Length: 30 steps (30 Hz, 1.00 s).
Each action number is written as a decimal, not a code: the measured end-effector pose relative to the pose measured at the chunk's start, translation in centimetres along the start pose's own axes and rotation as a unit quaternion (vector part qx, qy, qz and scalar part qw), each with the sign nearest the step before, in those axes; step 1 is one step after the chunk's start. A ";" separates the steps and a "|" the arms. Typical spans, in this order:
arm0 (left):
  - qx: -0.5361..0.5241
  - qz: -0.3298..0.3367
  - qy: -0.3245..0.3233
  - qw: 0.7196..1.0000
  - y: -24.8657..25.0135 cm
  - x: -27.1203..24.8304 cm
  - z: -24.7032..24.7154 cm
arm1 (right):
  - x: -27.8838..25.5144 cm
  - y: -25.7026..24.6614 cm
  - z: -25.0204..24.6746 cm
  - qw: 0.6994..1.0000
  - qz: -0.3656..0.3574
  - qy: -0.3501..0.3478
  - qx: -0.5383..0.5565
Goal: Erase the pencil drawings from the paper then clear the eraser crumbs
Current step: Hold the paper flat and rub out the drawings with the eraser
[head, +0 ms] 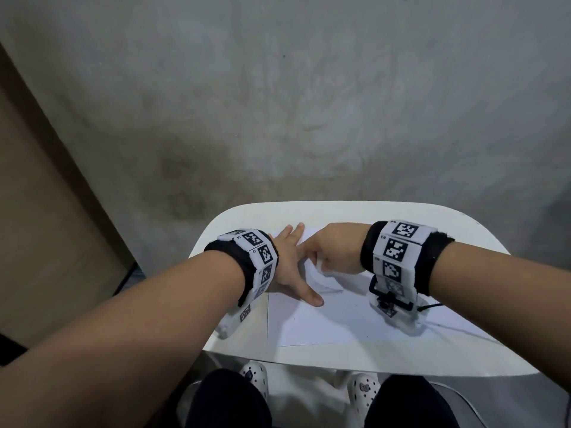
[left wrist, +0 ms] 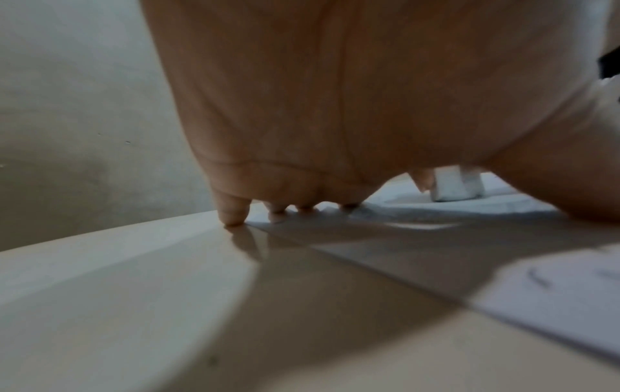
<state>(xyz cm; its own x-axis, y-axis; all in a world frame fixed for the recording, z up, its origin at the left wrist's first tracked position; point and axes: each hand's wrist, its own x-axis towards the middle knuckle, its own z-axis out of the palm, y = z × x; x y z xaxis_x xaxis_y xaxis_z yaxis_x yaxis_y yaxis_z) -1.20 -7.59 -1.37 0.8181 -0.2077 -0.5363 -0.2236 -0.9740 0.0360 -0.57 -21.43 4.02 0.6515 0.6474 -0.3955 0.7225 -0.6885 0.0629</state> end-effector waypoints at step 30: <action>-0.009 0.004 0.018 1.000 0.0 0.1 0.3 | -0.3 -0.9 -0.1 0.999 0.031 0.001 0.007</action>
<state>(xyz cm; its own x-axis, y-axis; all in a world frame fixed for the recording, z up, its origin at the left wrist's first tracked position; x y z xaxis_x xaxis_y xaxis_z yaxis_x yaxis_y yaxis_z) -1.28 -7.64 -1.67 0.8344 -0.2192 -0.5057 -0.2216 -0.9735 0.0562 -1.38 -20.94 4.13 0.6958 0.6031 -0.3900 0.6765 -0.7327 0.0739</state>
